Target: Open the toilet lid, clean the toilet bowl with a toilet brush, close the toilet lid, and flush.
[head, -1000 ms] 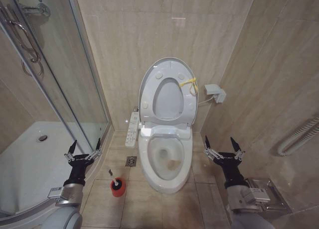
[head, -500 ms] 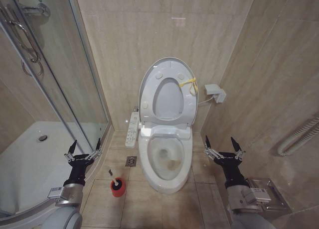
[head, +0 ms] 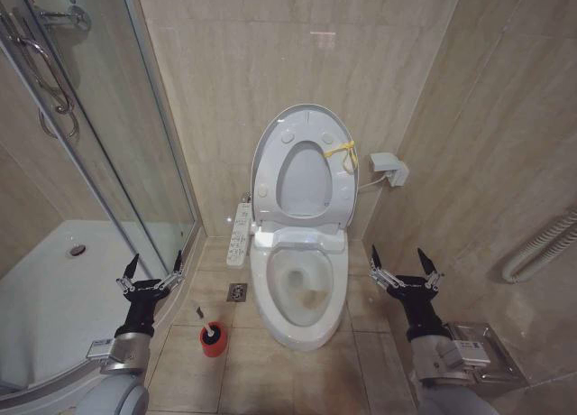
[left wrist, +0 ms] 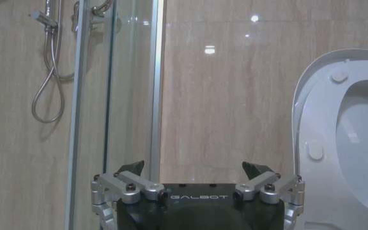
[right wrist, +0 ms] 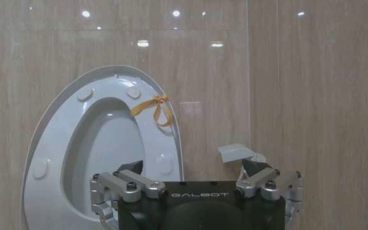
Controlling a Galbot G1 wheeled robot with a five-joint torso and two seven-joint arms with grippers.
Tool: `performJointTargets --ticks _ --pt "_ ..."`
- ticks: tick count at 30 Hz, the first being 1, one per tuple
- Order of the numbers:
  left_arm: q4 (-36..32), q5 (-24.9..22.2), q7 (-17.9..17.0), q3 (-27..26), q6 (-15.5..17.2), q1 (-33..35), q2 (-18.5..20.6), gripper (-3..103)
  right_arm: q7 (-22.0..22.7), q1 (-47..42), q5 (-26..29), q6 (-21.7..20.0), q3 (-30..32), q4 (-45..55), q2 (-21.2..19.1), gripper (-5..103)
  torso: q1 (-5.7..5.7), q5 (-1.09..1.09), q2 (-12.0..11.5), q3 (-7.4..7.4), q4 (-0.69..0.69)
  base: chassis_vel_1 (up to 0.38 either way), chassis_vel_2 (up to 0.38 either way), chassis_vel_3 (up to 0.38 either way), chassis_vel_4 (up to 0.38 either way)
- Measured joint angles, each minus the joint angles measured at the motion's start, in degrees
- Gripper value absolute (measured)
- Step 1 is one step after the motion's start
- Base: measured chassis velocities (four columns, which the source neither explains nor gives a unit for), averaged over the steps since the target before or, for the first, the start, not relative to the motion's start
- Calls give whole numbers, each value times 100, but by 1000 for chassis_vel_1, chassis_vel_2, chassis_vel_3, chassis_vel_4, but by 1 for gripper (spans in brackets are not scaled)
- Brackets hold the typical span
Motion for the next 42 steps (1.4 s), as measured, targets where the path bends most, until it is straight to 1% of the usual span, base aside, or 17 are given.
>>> performJointTargets --ticks 42 --pt "0 0 0 0 0 0 0 100 1 0 2 -1 1 -4 -1 100 0 0 0 0 0 0 0 0 0"
